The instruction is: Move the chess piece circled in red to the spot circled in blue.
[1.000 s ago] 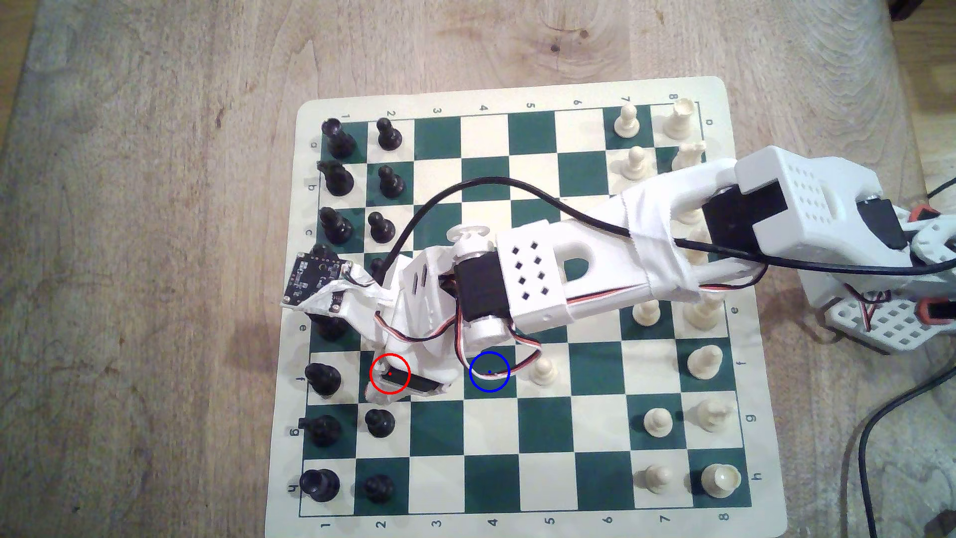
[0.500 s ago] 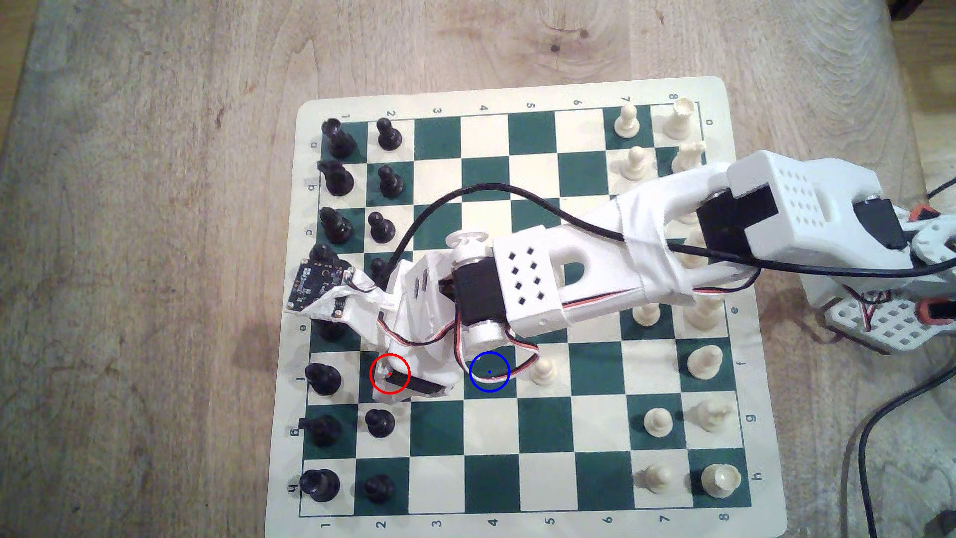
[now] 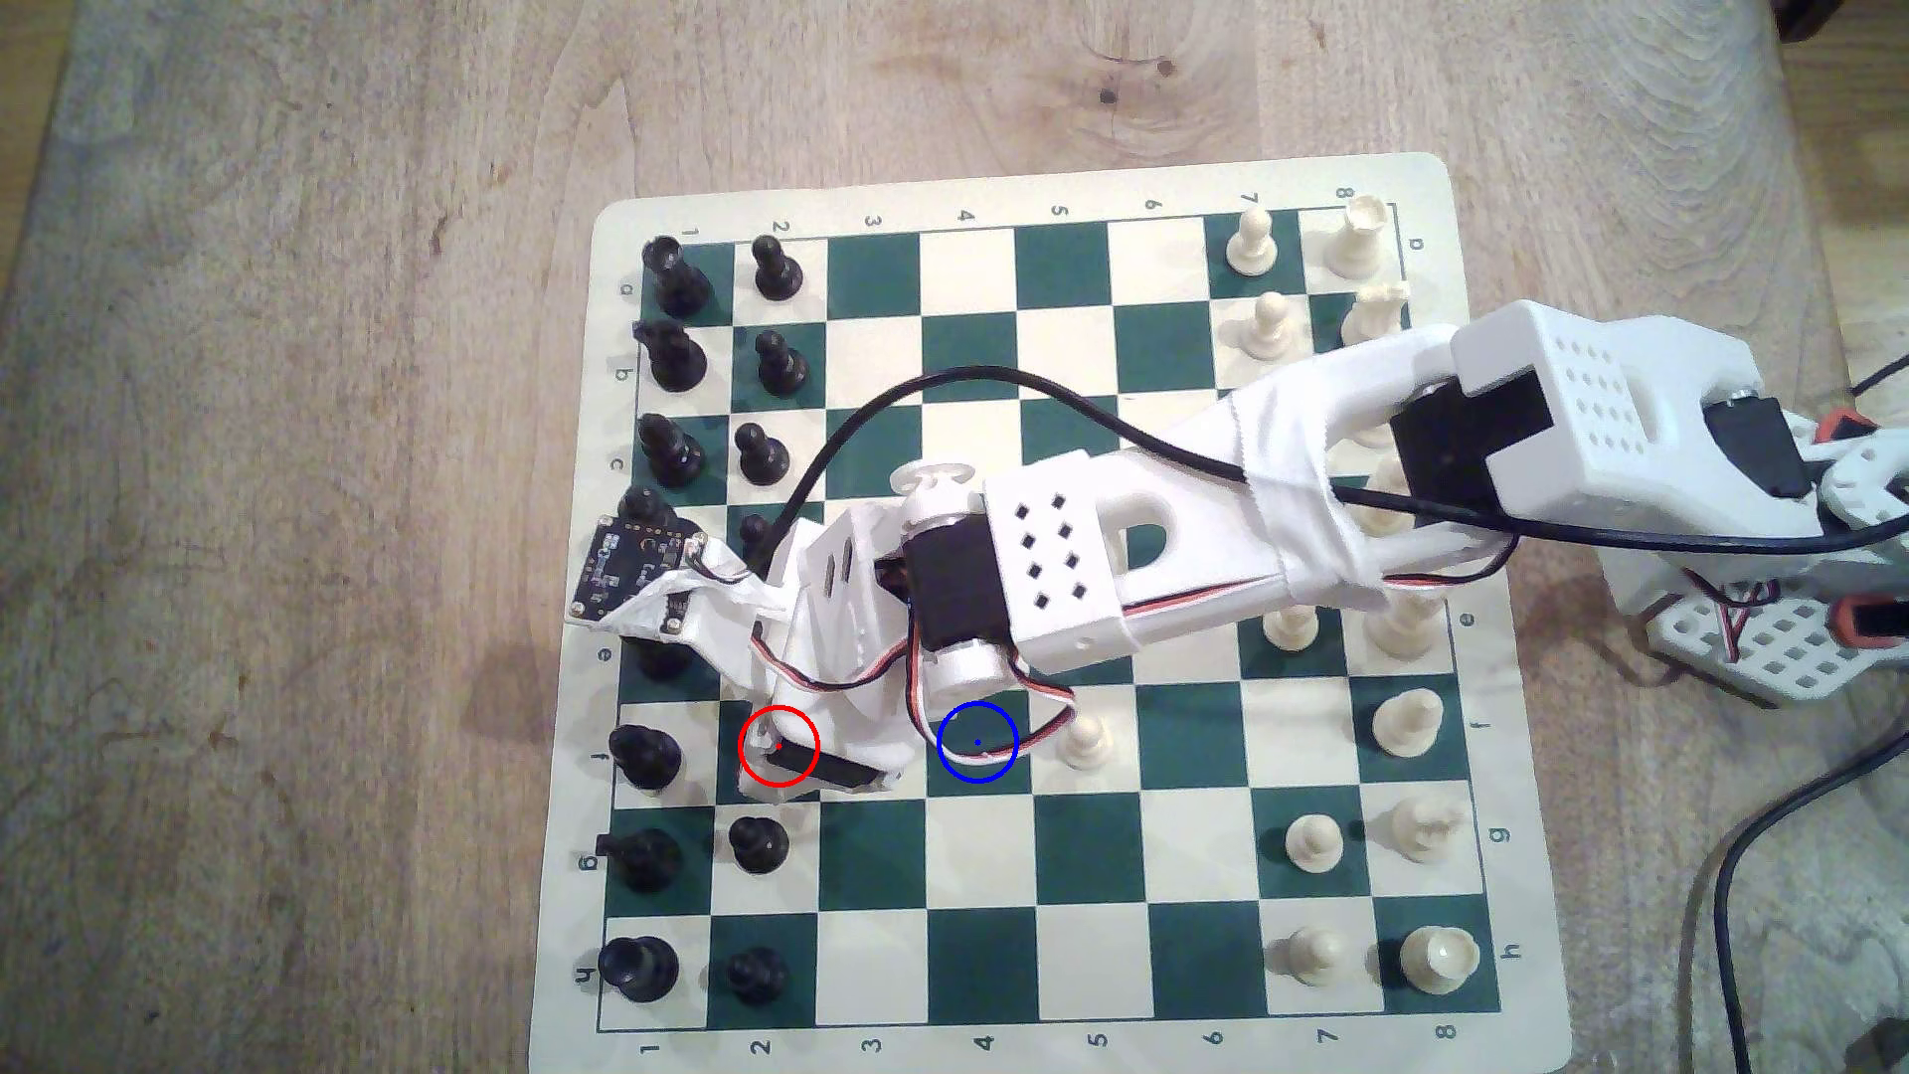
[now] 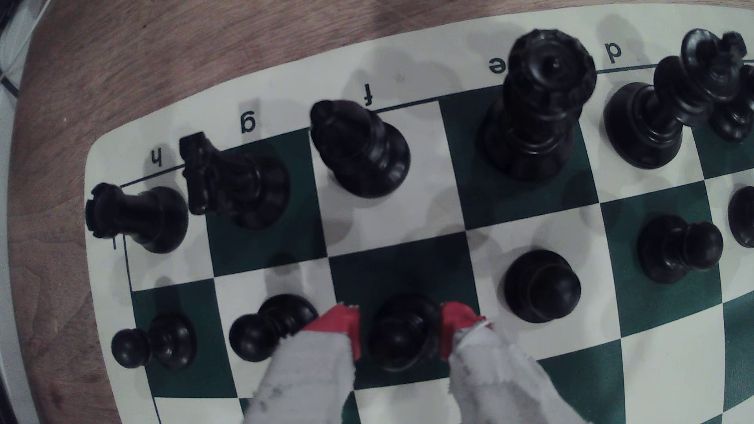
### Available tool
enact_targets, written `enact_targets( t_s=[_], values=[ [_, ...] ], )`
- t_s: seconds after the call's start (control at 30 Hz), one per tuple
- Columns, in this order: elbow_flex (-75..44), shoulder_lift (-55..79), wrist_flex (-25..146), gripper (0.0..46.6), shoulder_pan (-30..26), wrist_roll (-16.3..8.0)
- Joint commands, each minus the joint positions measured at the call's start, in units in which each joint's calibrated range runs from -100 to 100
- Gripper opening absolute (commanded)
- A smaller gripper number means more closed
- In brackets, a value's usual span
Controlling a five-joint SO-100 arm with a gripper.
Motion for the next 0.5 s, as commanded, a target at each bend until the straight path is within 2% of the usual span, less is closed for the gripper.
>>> enact_targets(
  t_s=[0.0, 0.07, 0.47],
  values=[
    [-6.8, -2.8, -1.0, 9.0, 0.3, 0.0],
    [-6.8, -2.8, -1.0, 6.5, 0.3, 0.0],
    [-7.6, -4.6, -0.9, 1.7, 0.7, 0.2]
  ],
)
